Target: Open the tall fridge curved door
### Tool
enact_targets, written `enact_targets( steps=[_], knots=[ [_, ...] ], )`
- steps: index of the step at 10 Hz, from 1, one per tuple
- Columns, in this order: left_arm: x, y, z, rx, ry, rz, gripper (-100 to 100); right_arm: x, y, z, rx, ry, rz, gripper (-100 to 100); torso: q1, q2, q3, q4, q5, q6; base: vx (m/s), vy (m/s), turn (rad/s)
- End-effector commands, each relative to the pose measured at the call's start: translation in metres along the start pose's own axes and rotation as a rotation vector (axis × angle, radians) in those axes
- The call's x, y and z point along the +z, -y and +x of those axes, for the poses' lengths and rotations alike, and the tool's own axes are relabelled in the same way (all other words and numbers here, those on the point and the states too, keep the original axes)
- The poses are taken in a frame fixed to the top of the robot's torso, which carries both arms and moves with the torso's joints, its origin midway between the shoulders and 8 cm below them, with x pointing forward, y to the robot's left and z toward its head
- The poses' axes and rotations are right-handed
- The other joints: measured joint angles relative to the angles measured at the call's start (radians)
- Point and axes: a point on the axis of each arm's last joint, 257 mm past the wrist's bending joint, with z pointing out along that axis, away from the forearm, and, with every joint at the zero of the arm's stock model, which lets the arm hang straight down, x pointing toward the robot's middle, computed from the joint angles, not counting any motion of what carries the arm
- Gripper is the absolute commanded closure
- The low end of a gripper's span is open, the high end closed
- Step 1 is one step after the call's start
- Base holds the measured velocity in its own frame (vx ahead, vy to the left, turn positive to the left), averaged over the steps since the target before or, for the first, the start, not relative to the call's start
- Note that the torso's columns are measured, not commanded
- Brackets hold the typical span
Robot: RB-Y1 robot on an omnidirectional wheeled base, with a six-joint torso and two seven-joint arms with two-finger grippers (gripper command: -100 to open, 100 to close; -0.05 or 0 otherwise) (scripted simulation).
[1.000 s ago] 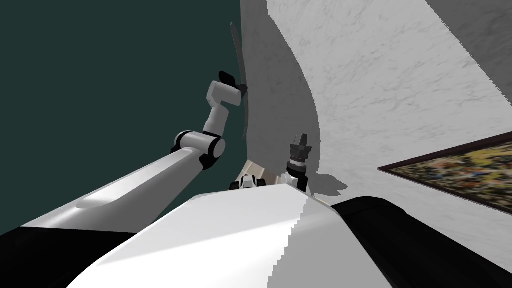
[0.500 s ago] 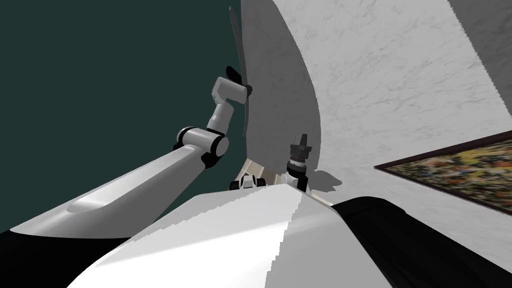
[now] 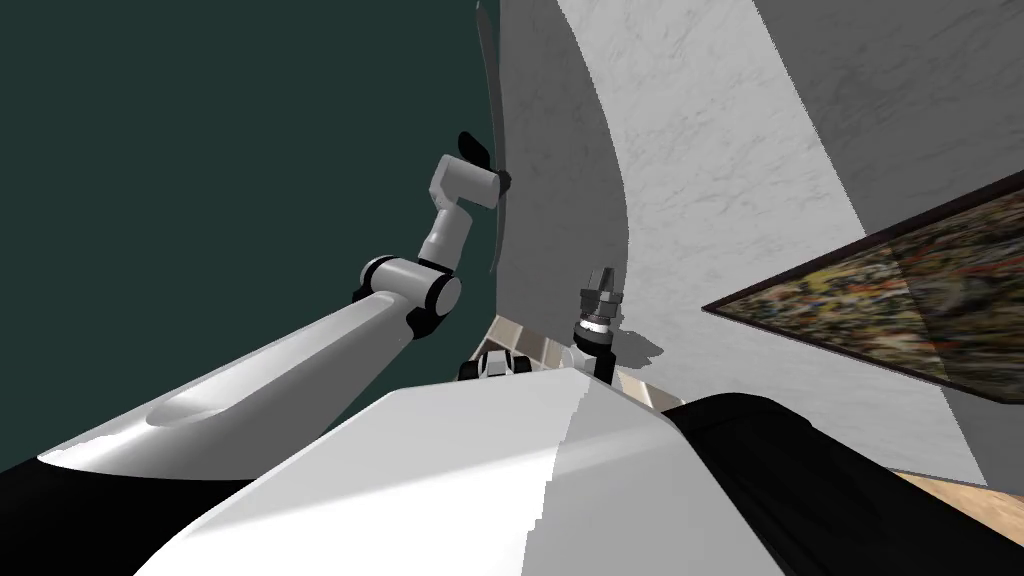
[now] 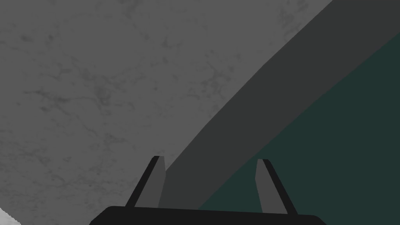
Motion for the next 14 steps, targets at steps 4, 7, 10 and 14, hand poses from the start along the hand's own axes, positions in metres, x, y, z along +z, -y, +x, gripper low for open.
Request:
enact_targets(
  steps=[4,7,10,14],
  knots=[
    [-0.009,0.061,0.051,0.002,-0.093,0.1,100,0.0,0.0,0.0,0.0,0.0,0.0,0,0.0,-0.005,-0.004,0.003,-0.002,0.004,-0.237,-0.011,-0.176],
    [-0.012,0.071,0.059,0.004,-0.108,0.117,100,0.0,0.0,0.0,0.0,0.0,0.0,0,-0.002,-0.002,-0.002,0.005,-0.002,0.001,-0.142,-0.021,-0.083],
    [-0.013,0.065,0.066,0.006,-0.131,0.114,100,0.0,0.0,0.0,0.0,0.0,0.0,0,0.002,-0.002,-0.003,0.0,-0.001,0.004,-0.144,0.018,-0.145],
    [-0.022,0.088,0.081,0.012,-0.169,0.172,100,0.0,0.0,0.0,0.0,0.0,0.0,0,0.007,-0.006,-0.005,0.002,0.002,-0.003,-0.244,0.042,-0.215]
  ],
)
